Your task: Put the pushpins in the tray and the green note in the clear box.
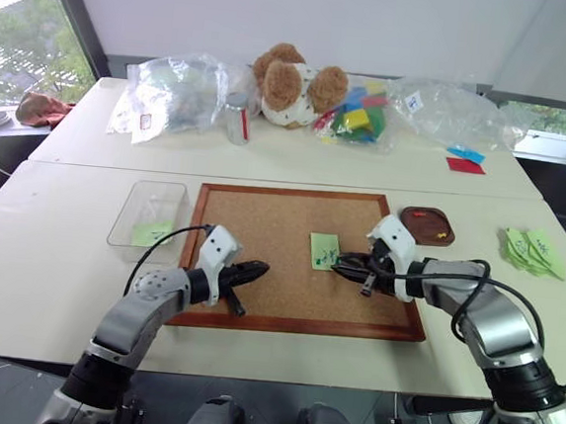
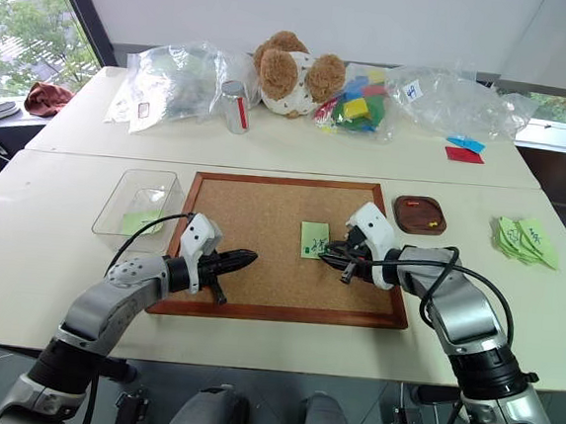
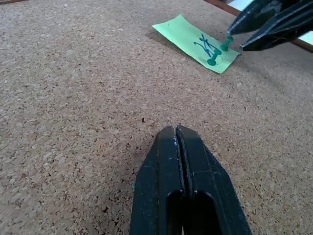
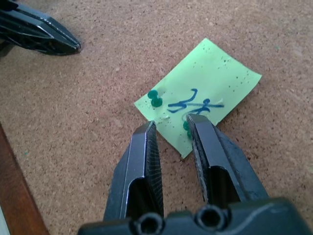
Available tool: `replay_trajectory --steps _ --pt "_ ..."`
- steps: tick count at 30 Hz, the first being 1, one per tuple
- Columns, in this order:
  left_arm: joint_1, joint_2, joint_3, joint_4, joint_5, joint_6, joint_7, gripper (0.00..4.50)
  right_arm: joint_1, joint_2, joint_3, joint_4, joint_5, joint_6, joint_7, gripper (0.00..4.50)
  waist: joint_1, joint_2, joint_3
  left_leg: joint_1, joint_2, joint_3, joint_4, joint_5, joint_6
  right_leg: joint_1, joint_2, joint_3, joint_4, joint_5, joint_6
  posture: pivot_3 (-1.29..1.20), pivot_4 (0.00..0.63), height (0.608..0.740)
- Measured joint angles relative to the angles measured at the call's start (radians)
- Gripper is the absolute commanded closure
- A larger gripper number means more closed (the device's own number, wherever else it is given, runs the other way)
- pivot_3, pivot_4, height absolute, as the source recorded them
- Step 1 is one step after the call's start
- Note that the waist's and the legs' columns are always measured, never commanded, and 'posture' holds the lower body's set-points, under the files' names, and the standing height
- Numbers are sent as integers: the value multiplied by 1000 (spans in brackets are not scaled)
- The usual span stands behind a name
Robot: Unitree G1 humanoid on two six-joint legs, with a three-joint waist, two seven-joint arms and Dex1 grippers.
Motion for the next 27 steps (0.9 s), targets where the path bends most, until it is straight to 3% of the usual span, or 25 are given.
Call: replay_trajectory --steps 10,13,14,21,27 --pt "3 0 1 -5 0 2 1 4500 -12 17 13 66 -20 -30 8 3441 0 0 0 0 0 0 0 0 0 0 0 0 0 0 0 0 150 740" --pt "4 0 1 -6 0 2 1 4500 -12 17 19 66 -25 -31 11 4344 0 0 0 0 0 0 0 0 0 0 0 0 0 0 0 0 150 740" --pt "5 0 2 -6 0 2 1 4500 -13 17 22 65 -29 -36 9 4437 0 0 0 0 0 0 0 0 0 0 0 0 0 0 0 0 150 740" --pt "5 0 2 -7 0 3 1 4500 -14 18 13 53 -23 -11 9 4437 0 0 0 0 0 0 0 0 0 0 0 0 0 0 0 0 150 740" --pt "7 0 3 -9 1 4 0 4500 -46 -4 -69 -44 43 60 11 4437 0 0 0 0 0 0 0 0 0 0 0 0 0 0 0 0 150 740"
